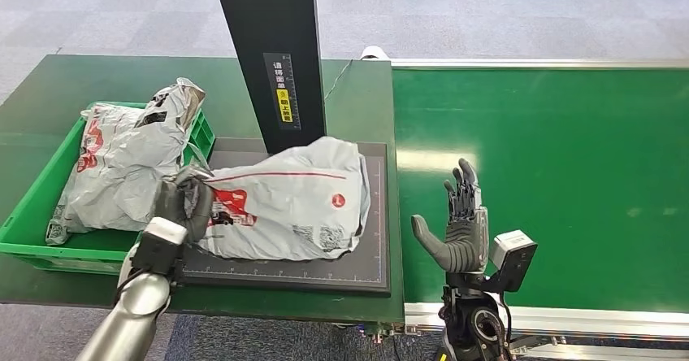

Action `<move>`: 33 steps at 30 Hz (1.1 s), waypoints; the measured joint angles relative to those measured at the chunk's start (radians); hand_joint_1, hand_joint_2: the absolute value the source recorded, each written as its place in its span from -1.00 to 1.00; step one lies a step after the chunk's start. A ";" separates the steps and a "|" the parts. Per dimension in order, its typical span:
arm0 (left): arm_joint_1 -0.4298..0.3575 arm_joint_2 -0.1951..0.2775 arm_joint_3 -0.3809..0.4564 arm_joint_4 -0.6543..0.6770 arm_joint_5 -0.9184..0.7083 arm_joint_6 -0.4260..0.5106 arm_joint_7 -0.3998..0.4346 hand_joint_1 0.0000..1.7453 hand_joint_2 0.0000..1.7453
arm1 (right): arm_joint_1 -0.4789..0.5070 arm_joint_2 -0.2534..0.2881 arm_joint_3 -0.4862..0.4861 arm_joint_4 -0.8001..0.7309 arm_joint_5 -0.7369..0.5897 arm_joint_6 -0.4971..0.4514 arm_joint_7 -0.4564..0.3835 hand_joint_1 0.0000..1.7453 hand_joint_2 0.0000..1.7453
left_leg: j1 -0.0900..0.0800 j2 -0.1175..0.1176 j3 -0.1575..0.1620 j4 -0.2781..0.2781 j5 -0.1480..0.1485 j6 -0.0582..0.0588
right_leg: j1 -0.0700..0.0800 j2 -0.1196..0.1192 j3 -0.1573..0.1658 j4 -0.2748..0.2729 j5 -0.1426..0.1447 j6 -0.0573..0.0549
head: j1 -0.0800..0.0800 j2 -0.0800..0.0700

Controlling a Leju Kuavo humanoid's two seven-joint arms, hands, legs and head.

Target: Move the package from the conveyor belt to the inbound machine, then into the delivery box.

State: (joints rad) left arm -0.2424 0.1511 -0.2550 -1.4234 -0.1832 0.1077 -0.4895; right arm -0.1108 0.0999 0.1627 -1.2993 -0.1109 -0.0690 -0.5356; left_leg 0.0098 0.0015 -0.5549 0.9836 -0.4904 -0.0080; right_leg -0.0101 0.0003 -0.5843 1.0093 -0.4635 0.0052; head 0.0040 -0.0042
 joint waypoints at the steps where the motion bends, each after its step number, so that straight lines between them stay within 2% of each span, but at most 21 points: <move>1: 0.011 -0.002 0.014 -0.042 0.016 -0.002 -0.004 1.00 1.00 | 0.001 0.000 0.000 0.000 0.000 0.000 0.000 -1.00 1.00 | 0.000 0.000 0.000 0.000 0.000 0.000 | 0.000 0.000 0.000 0.000 0.000 0.000 | 0.000 0.000; 5: 0.041 -0.005 0.050 -0.149 0.033 -0.005 -0.007 1.00 1.00 | 0.001 0.000 -0.002 0.000 -0.001 0.000 0.000 -1.00 1.00 | 0.000 0.000 0.000 0.000 0.000 0.000 | 0.000 0.000 0.000 0.000 0.000 0.000 | 0.000 0.000; 9: 0.063 -0.011 0.082 -0.218 0.118 -0.020 -0.061 1.00 1.00 | 0.006 0.000 -0.003 0.000 -0.002 -0.003 0.000 -1.00 1.00 | 0.000 0.000 0.000 0.000 0.000 0.000 | 0.000 0.000 0.000 0.000 0.000 0.000 | 0.000 0.000; 13: 0.082 -0.025 0.157 -0.323 0.237 -0.046 -0.075 1.00 1.00 | 0.017 0.004 -0.007 0.000 0.001 -0.012 0.000 -1.00 1.00 | 0.000 0.000 0.000 0.000 0.000 0.000 | 0.000 0.000 0.000 0.000 0.000 0.000 | 0.000 0.000; 17: 0.085 -0.040 0.239 -0.398 0.262 -0.055 -0.065 1.00 1.00 | 0.026 0.012 -0.012 -0.003 0.007 -0.016 0.000 -1.00 1.00 | 0.000 0.000 0.000 0.000 0.000 0.000 | 0.000 0.000 0.000 0.000 0.000 0.000 | 0.000 0.000; 22: 0.087 -0.054 0.279 -0.435 0.263 -0.056 -0.063 1.00 1.00 | 0.030 0.018 -0.017 -0.003 0.007 -0.016 0.000 -1.00 1.00 | 0.000 0.000 0.000 0.000 0.000 0.000 | 0.000 0.000 0.000 0.000 0.000 0.000 | 0.000 0.000; 30: 0.089 -0.066 0.299 -0.449 0.263 -0.054 -0.063 1.00 1.00 | 0.030 0.021 -0.019 -0.003 0.008 -0.016 0.000 -1.00 1.00 | 0.000 0.000 0.000 0.000 0.000 0.000 | 0.000 0.000 0.000 0.000 0.000 0.000 | 0.000 0.000; 33: 0.080 -0.068 0.319 -0.449 0.259 -0.012 -0.054 1.00 1.00 | 0.035 0.025 -0.021 -0.009 0.016 -0.016 0.000 -1.00 1.00 | 0.000 0.000 0.000 0.000 0.000 0.000 | 0.000 0.000 0.000 0.000 0.000 0.000 | 0.000 0.000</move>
State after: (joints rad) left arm -0.1627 0.0835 0.0645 -1.8724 0.0757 0.0958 -0.5435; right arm -0.0762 0.1253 0.1418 -1.3083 -0.0954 -0.0855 -0.5351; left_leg 0.0099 0.0015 -0.5551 0.9835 -0.4904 -0.0081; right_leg -0.0100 0.0003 -0.5847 1.0093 -0.4637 0.0051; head 0.0041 -0.0042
